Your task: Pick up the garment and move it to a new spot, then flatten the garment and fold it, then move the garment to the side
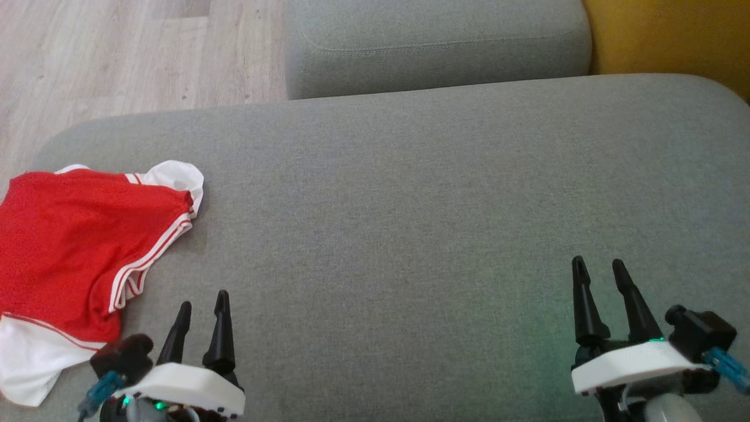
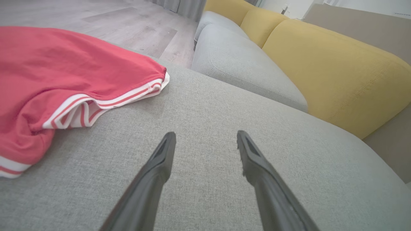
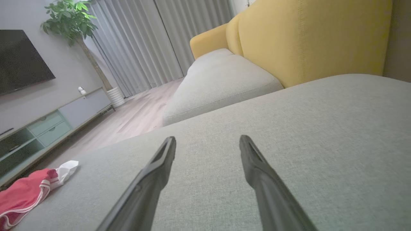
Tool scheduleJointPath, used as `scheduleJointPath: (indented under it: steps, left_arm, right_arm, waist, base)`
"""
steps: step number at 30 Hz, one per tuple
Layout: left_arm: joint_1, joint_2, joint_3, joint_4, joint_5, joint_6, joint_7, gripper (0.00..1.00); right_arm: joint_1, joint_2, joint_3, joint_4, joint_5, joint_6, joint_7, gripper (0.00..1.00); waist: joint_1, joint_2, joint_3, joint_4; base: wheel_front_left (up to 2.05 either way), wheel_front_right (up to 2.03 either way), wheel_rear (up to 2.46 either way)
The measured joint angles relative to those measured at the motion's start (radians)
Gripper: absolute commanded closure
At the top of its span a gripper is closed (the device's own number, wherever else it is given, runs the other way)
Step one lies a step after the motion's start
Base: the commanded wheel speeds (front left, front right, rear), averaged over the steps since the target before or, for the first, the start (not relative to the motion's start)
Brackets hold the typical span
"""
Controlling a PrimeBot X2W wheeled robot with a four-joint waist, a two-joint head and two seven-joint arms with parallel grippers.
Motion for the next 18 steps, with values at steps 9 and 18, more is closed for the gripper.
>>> scheduleJointPath:
  steps: [9,18]
  left_arm:
    - [0.000,0.000,-0.003,-0.001,0.097,0.008,-0.021,0.00]
    - [0.003,0.000,-0.004,0.005,0.192,0.010,-0.048,0.00]
  right_arm:
    - [0.004,0.001,-0.002,0.000,-0.093,0.000,-0.024,0.00]
    - [0.005,0.005,-0.005,0.001,-0.171,0.000,-0.049,0.00]
  waist:
    - [0.0000,0.0000,0.000,-0.003]
    - [0.0000,0.0000,0.001,-0.001]
  base:
    - [0.00,0.00,0.00]
    - [0.00,0.00,0.00]
